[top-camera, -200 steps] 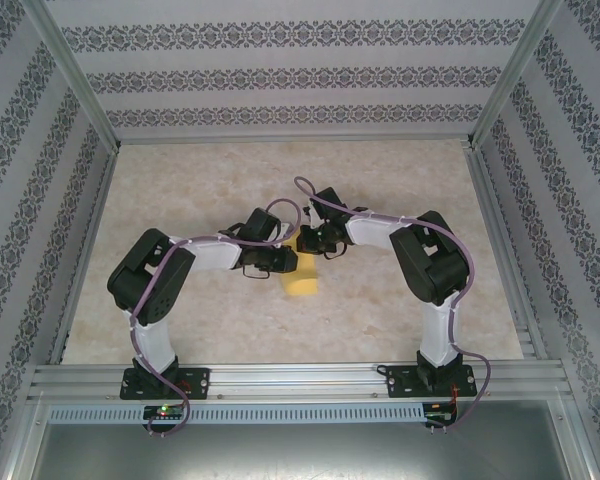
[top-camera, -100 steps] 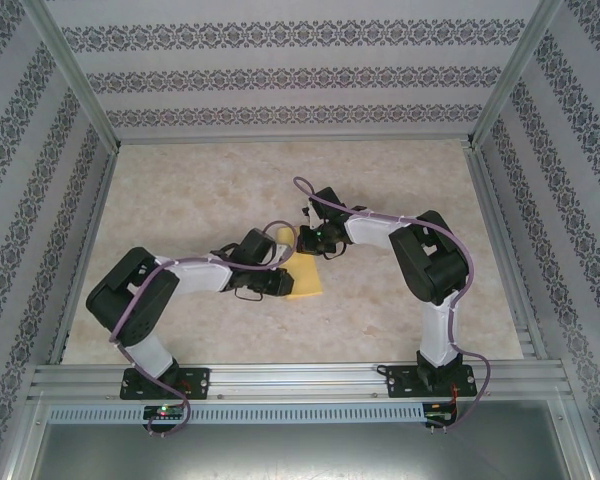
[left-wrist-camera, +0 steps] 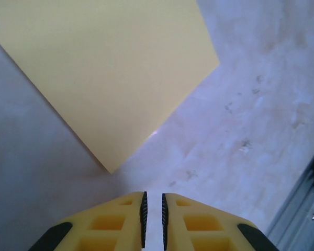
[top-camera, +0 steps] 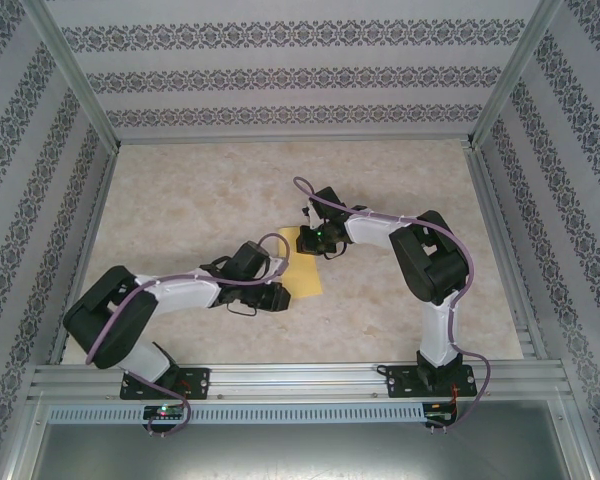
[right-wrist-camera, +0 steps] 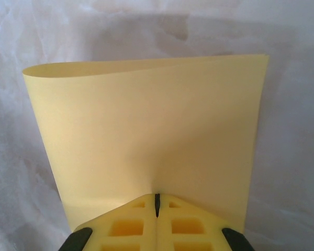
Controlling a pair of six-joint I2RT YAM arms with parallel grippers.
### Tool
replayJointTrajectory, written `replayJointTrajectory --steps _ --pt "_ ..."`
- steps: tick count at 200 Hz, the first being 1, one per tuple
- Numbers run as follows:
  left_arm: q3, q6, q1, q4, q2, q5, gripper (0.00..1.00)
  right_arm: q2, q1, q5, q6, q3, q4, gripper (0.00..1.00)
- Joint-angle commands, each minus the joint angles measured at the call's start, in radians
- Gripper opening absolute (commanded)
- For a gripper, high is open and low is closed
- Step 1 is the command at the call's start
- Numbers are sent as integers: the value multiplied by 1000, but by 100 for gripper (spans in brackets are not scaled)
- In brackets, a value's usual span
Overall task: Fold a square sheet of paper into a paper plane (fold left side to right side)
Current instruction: First fold the square sheet of paper in half at the center of the table, then hold the square sheet of paper at the center of the table.
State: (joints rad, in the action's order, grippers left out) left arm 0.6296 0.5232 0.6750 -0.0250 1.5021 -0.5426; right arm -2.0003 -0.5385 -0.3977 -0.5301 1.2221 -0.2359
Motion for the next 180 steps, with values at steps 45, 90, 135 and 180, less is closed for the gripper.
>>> replayJointTrajectory --steps 45,90,135,180 --pt "170 -6 -209 -58 -37 -110 23 -9 3 54 27 -7 -43 2" --pt "274 -4 -244 20 139 -107 20 -4 2 54 30 -7 -45 2" --pt "321 20 -243 95 290 -164 20 0 -5 51 39 -2 -50 3" --pt "313 32 -242 147 378 -187 20 11 -8 50 48 -1 -45 3"
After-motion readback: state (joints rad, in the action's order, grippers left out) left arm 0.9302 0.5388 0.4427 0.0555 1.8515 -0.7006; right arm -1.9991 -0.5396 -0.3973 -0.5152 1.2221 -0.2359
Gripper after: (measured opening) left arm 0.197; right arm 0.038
